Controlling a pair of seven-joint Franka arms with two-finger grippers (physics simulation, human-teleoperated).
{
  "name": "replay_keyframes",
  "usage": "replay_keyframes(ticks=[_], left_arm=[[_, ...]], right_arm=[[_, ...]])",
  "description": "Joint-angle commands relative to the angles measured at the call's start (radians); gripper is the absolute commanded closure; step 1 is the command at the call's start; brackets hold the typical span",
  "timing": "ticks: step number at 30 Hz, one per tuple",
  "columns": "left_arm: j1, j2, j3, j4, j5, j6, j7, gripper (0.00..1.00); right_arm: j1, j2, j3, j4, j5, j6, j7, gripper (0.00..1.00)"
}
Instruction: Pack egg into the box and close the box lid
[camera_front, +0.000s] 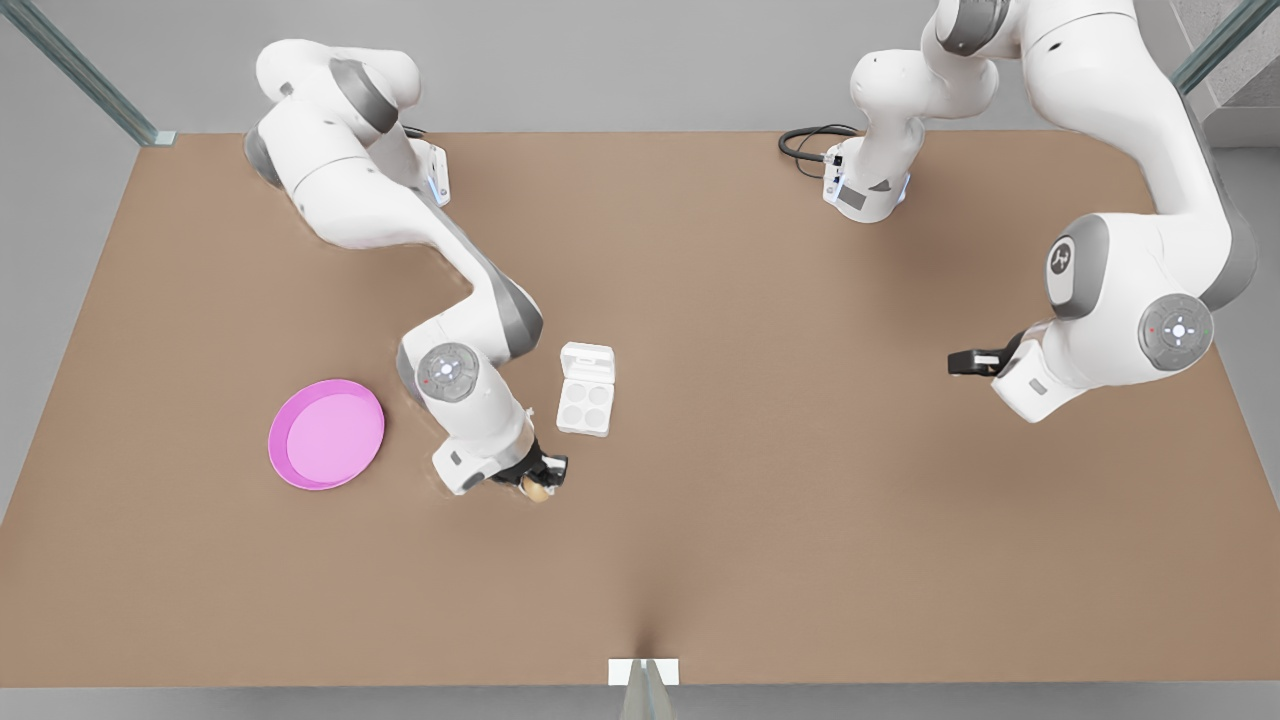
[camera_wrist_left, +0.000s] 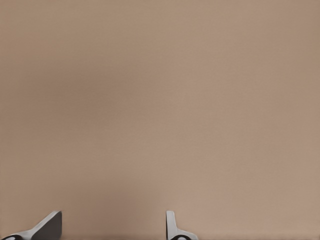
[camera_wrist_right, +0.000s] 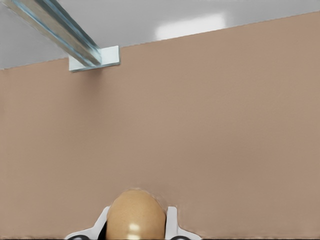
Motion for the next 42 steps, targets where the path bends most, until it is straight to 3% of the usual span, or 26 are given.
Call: replay_keyframes(ticks=[1, 2, 4, 8, 10, 18, 28, 34, 35, 36, 42], left_arm=[[-0.001, 0.0, 0.0, 0.0, 0.001, 0.0, -0.002, 0.0], [-0.001, 0.0, 0.0, 0.0, 0.001, 0.0, -0.002, 0.0], [-0.001, 0.0, 0.0, 0.0, 0.001, 0.0, -0.002, 0.0], [-0.001, 0.003, 0.0, 0.0, 0.002, 0.0, 0.0, 0.0], [0.001, 0.003, 0.002, -0.002, 0.002, -0.003, -0.002, 0.0], [-0.001, 0.008, 0.002, 0.0, 0.004, -0.003, -0.002, 0.0], [0.001, 0.008, 0.002, 0.0, 0.01, -0.026, -0.002, 0.0], [-0.001, 0.008, 0.002, 0.0, 0.011, -0.025, -0.002, 0.0], [0.001, 0.008, 0.002, 0.0, 0.011, -0.025, -0.002, 0.0], [-0.001, 0.008, 0.002, 0.0, 0.011, -0.025, 0.0, 0.0], [0.001, 0.012, 0.003, 0.0, 0.011, -0.023, 0.0, 0.0]], right_arm=[[0.067, 0.003, -0.051, 0.005, -0.017, -0.011, 0.039, 0.56], [0.158, 0.014, -0.12, 0.017, -0.011, -0.011, 0.067, 0.56], [0.176, -0.027, -0.12, 0.008, -0.012, -0.092, 0.064, 0.56], [0.13, -0.23, -0.142, -0.346, -0.012, -0.048, 0.031, 0.55], [0.075, -0.264, -0.116, -0.507, -0.012, 0.088, 0.031, 0.54], [0.084, -0.133, -0.053, -0.513, 0.071, 0.319, 0.039, 0.54], [0.072, -0.156, -0.051, -0.657, -0.017, 0.236, 0.015, 0.52], [0.073, -0.112, -0.05, -0.664, -0.015, 0.371, 0.021, 0.51], [0.072, -0.107, -0.051, -0.664, -0.017, 0.371, 0.021, 0.47], [0.072, -0.107, -0.051, -0.662, -0.015, 0.37, 0.019, 0.0], [0.061, -0.138, -0.05, -0.667, -0.015, 0.353, 0.015, 0.0]])
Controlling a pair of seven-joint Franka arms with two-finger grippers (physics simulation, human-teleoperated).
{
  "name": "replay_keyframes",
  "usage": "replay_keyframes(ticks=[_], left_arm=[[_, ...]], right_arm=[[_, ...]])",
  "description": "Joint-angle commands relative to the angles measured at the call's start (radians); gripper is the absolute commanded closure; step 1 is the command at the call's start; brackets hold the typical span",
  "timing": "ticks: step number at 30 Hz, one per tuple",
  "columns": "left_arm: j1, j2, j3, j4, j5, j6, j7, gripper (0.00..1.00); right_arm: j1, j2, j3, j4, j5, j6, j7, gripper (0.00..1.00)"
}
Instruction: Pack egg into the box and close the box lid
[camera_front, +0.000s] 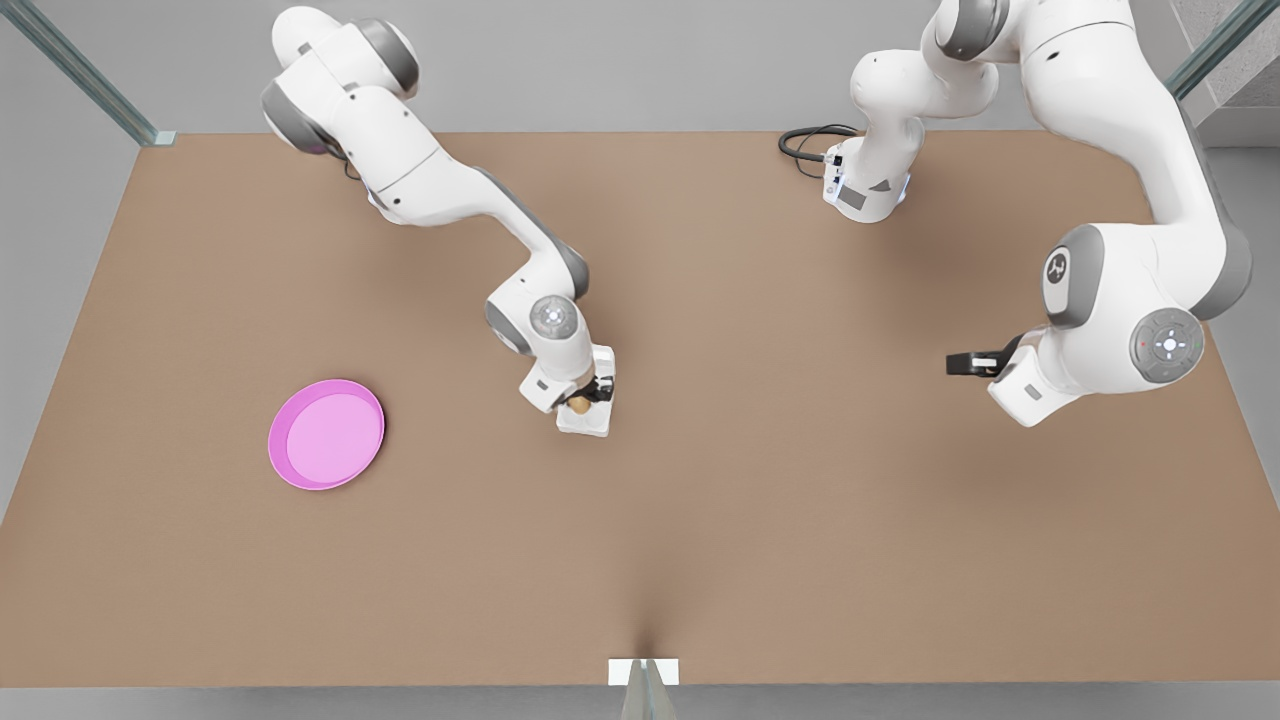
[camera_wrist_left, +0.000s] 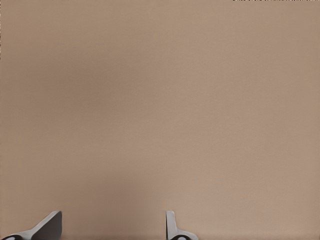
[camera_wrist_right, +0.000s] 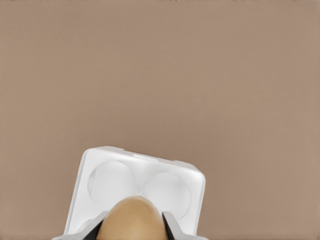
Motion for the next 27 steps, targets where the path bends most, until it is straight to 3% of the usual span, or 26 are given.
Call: replay_keyframes(ticks=[1, 8, 14, 16, 18, 19, 21, 22, 23, 24, 25, 27], left_arm=[[0.001, 0.0, 0.0, 0.0, 0.0, 0.0, 0.0, 0.0], [0.001, 0.0, 0.002, 0.0, 0.0, 0.001, 0.0, 0.0], [-0.001, -0.018, -0.015, 0.003, -0.018, -0.017, -0.006, 0.0], [-0.001, -0.069, -0.222, 0.003, -0.055, -0.054, -0.012, 0.0], [-0.044, -0.035, -0.442, 0.003, -0.038, -0.046, -0.196, 0.0], [-0.16, -0.019, -0.459, 0.003, -0.04, -0.029, -0.244, 0.04], [-0.47, 0.172, -0.457, 0.147, -0.035, 0.099, -0.659, 0.22], [-0.513, 0.215, -0.457, 0.147, -0.038, 0.193, -0.715, 0.46], [-0.536, 0.268, -0.457, 0.147, -0.04, 0.305, -0.745, 0.59], [-0.544, 0.308, -0.457, 0.146, -0.035, 0.342, -0.75, 0.71], [-0.571, 0.323, -0.456, 0.138, -0.026, 0.337, -0.752, 0.76], [-0.616, 0.412, -0.449, 0.147, 0.032, 0.391, -0.758, 0.77]], right_arm=[[0.0, 0.0, -0.001, 0.0, -0.01, -0.004, 0.008, 0.0], [0.0, 0.003, 0.001, 0.003, -0.01, -0.001, 0.002, 0.0], [-0.136, -0.101, -0.038, -0.083, -0.052, 0.022, -0.056, 0.0], [-0.21, -0.117, -0.104, -0.084, -0.107, 0.048, -0.116, 0.0], [-0.324, -0.201, -0.17, -0.058, -0.09, 0.039, -0.3, 0.0], [-0.389, -0.268, -0.173, -0.024, 0.037, -0.042, -0.456, 0.0], [-0.455, -0.365, -0.257, 0.215, 0.286, -0.565, -0.691, 0.0], [-0.503, -0.379, -0.262, 0.301, 0.332, -0.751, -0.707, 0.0], [-0.488, -0.449, -0.308, 0.332, 0.327, -0.907, -0.721, 0.0], [-0.463, -0.471, -0.346, 0.336, 0.326, -0.957, -0.725, 0.0], [-0.463, -0.48, -0.347, 0.326, 0.326, -0.981, -0.727, 0.0], [-0.451, -0.48, -0.351, 0.336, 0.33, -0.928, -0.718, 0.0]])
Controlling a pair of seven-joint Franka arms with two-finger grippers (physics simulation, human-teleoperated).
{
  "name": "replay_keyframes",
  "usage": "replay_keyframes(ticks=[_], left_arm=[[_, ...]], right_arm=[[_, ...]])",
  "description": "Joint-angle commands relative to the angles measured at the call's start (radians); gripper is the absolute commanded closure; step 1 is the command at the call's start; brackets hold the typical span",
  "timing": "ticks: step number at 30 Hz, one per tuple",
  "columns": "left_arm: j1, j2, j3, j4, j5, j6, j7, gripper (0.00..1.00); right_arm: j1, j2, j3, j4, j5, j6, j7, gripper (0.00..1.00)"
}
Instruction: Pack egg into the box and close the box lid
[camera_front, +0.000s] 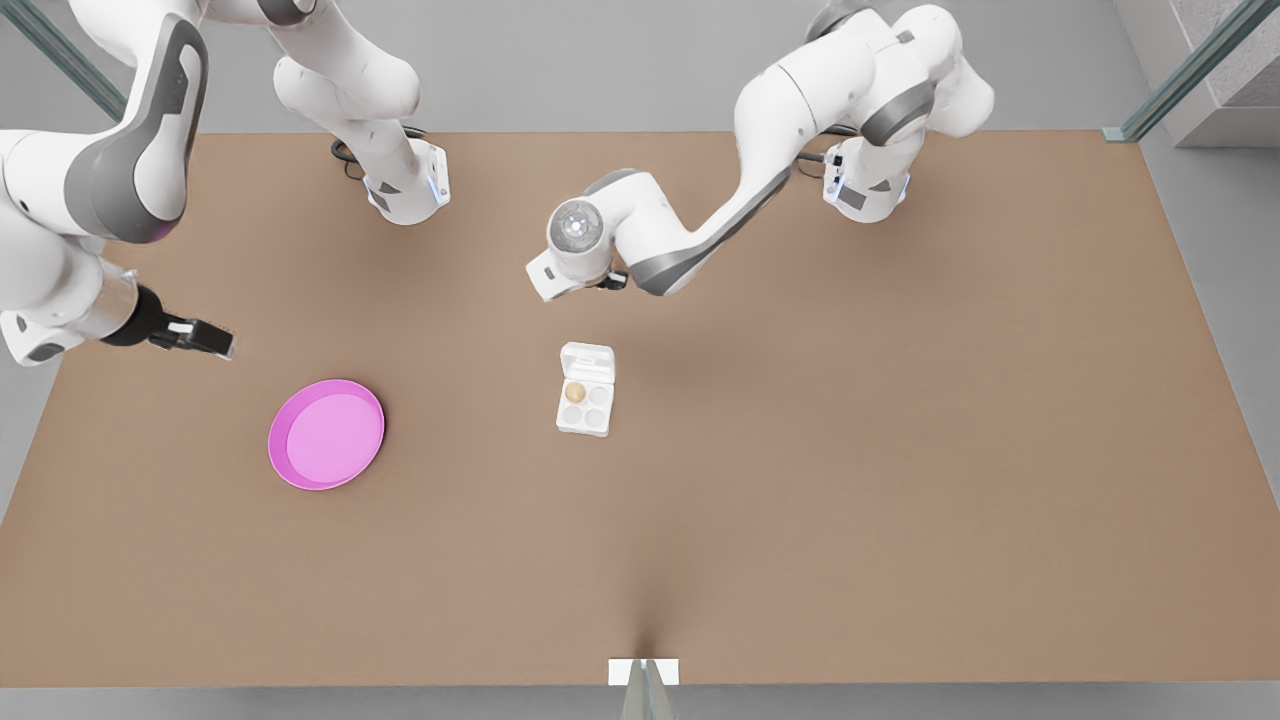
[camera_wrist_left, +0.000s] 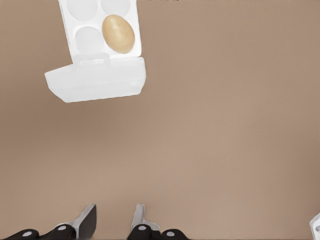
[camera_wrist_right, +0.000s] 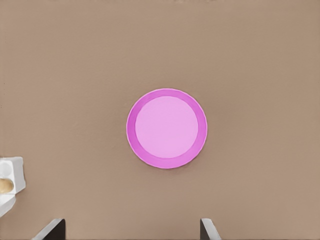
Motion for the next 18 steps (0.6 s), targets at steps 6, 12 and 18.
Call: replay_keyframes(ticks=[6, 12, 18], left_arm=[[-0.012, 0.069, -0.003, 0.0, 0.084, 0.075, 0.006, 0.79], [-0.026, 0.119, 0.012, -0.001, 0.144, 0.19, 0.011, 0.79], [-0.026, 0.133, 0.012, 0.002, 0.167, 0.258, -0.004, 0.79]], right_arm=[[0.004, -0.009, 0.004, 0.0, 0.005, 0.007, 0.002, 0.0], [0.005, -0.006, 0.006, -0.002, 0.005, 0.012, 0.002, 0.0], [0.004, -0.004, 0.006, -0.005, 0.005, 0.012, 0.002, 0.0]])
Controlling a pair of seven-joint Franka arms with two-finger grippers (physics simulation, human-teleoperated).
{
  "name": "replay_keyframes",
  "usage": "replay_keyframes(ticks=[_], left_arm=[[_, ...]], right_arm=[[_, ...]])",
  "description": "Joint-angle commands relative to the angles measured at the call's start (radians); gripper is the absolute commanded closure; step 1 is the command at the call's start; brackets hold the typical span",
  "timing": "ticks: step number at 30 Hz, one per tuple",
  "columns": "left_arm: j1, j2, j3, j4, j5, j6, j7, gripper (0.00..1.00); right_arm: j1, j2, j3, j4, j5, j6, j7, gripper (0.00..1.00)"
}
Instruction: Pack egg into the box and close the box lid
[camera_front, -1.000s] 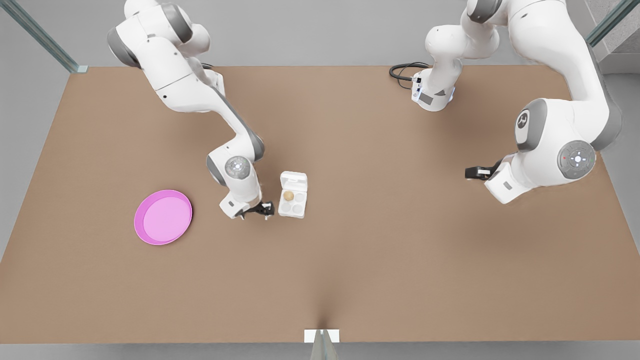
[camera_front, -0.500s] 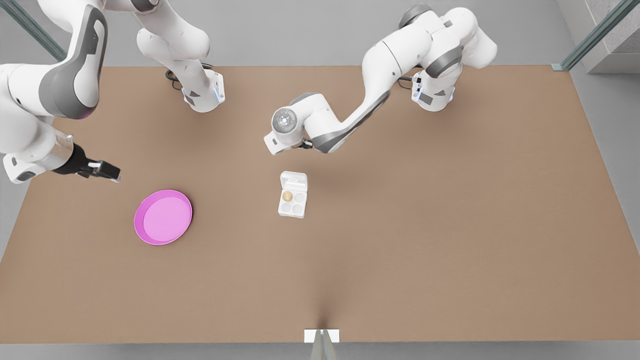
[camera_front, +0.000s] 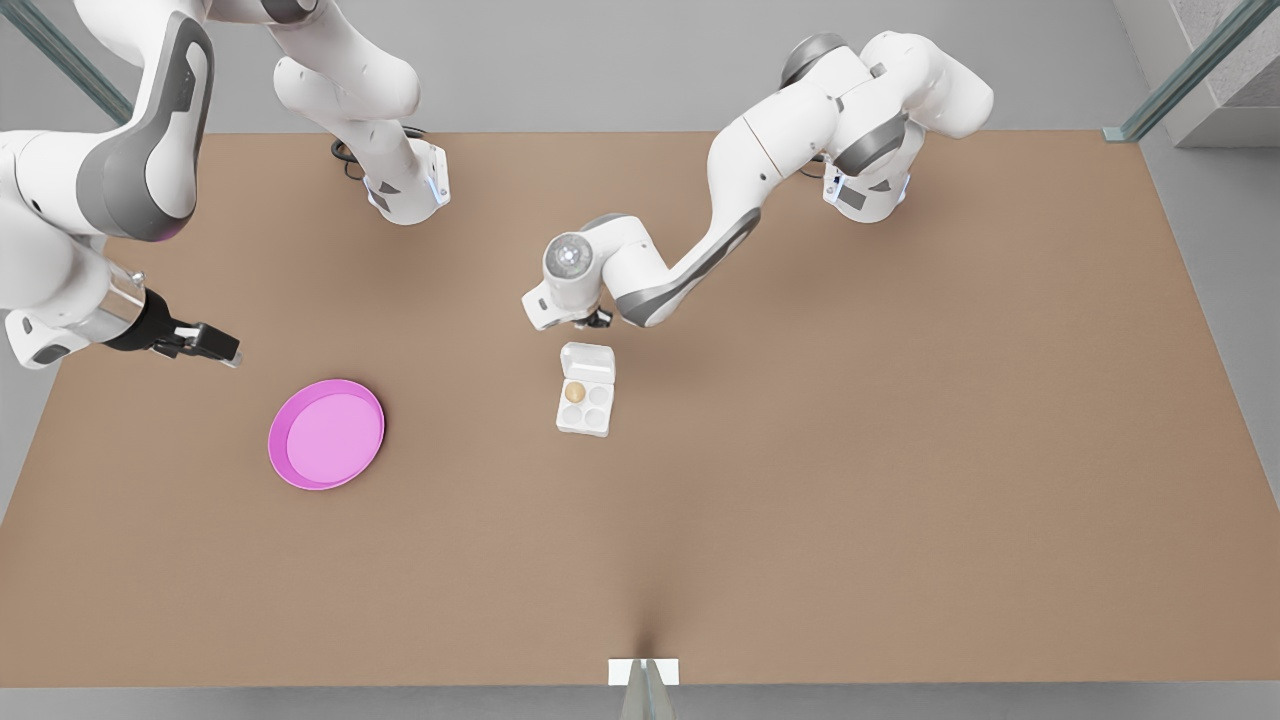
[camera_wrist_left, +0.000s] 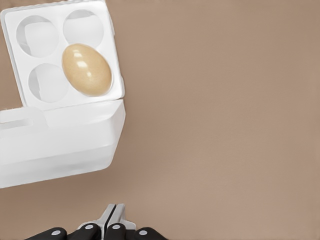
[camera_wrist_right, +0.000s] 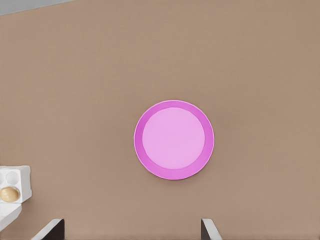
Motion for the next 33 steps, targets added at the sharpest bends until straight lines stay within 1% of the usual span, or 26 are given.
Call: replay_keyframes(ticks=[1, 2, 6, 11, 14, 16, 19, 20, 21, 22, 23, 24, 25, 26, 27, 28, 29, 30, 33], left_arm=[[0.0, 0.003, 0.0, 0.001, 0.008, 0.006, 0.001, 0.79], [0.002, 0.008, 0.002, 0.001, 0.01, 0.034, 0.003, 0.79], [0.009, 0.014, 0.035, -0.002, 0.021, 0.032, 0.018, 0.79], [0.015, 0.008, 0.037, 0.005, 0.019, 0.032, 0.017, 0.79], [0.021, 0.014, 0.038, 0.041, 0.017, 0.038, 0.014, 0.79], [0.037, 0.02, 0.038, 0.042, 0.017, 0.089, 0.014, 0.79], [0.057, 0.066, 0.038, 0.131, 0.013, 0.089, 0.014, 0.79], [0.106, 0.035, 0.025, 0.13, 0.001, 0.019, 0.029, 0.78], [0.138, -0.04, 0.021, 0.134, -0.068, -0.214, 0.11, 0.75], [0.19, -0.13, 0.029, 0.134, -0.116, -0.403, 0.124, 0.31], [0.29, -0.202, 0.034, 0.134, -0.114, -0.598, 0.143, 0.0], [0.406, -0.273, 0.038, 0.133, -0.078, -0.728, 0.213, 0.0], [0.508, -0.324, 0.064, 0.133, -0.064, -0.785, 0.362, 0.0], [0.525, -0.363, 0.161, 0.131, -0.07, -0.787, 0.449, 0.0], [0.525, -0.383, 0.228, 0.13, -0.068, -0.787, 0.486, 0.0], [0.525, -0.408, 0.264, 0.126, -0.069, -0.788, 0.528, 0.0], [0.591, -0.531, 0.253, -0.042, -0.093, -0.697, 0.665, 0.0], [0.604, -0.606, 0.261, -0.14, -0.107, -0.574, 0.707, 0.0], [0.614, -0.6, 0.287, -0.14, -0.105, -0.577, 0.707, 0.0]], right_arm=[[0.0, 0.0, 0.0, -0.001, 0.0, 0.0, 0.0, 0.0], [0.0, 0.0, 0.0, -0.002, 0.0, 0.0, 0.0, 0.0], [0.0, 0.0, -0.002, -0.01, 0.0, -0.002, 0.0, 0.0], [0.0, -0.008, -0.002, -0.013, 0.0, -0.008, 0.002, 0.0], [0.0, -0.008, -0.002, -0.011, 0.0, -0.006, 0.002, 0.0], [0.0, -0.008, -0.002, -0.013, 0.002, -0.006, 0.002, 0.0], [0.0, -0.008, 0.0, -0.013, 0.0, -0.005, 0.002, 0.0], [0.0, -0.008, -0.002, -0.013, 0.0, -0.005, 0.002, 0.0], [0.0, -0.006, 0.0, -0.013, 0.0, -0.005, 0.002, 0.0], [0.0, -0.006, -0.002, -0.013, 0.0, -0.006, 0.002, 0.0], [0.0, -0.006, 0.0, -0.013, 0.0, -0.005, 0.002, 0.0], [0.0, -0.006, -0.002, -0.013, 0.0, -0.006, 0.002, 0.0], [0.0, -0.006, 0.0, -0.013, 0.0, -0.005, 0.002, 0.0], [0.002, -0.005, 0.0, -0.013, 0.002, -0.005, 0.002, 0.0], [0.002, -0.002, 0.0, -0.013, 0.0, -0.002, 0.002, 0.0], [0.002, 0.008, 0.0, -0.019, 0.0, 0.006, 0.002, 0.0], [0.025, 0.02, 0.0, -0.047, 0.0, 0.057, 0.003, 0.0], [0.031, 0.023, 0.0, -0.041, -0.002, 0.058, 0.005, 0.0], [0.031, 0.011, 0.0, -0.037, 0.003, 0.046, 0.003, 0.0]])
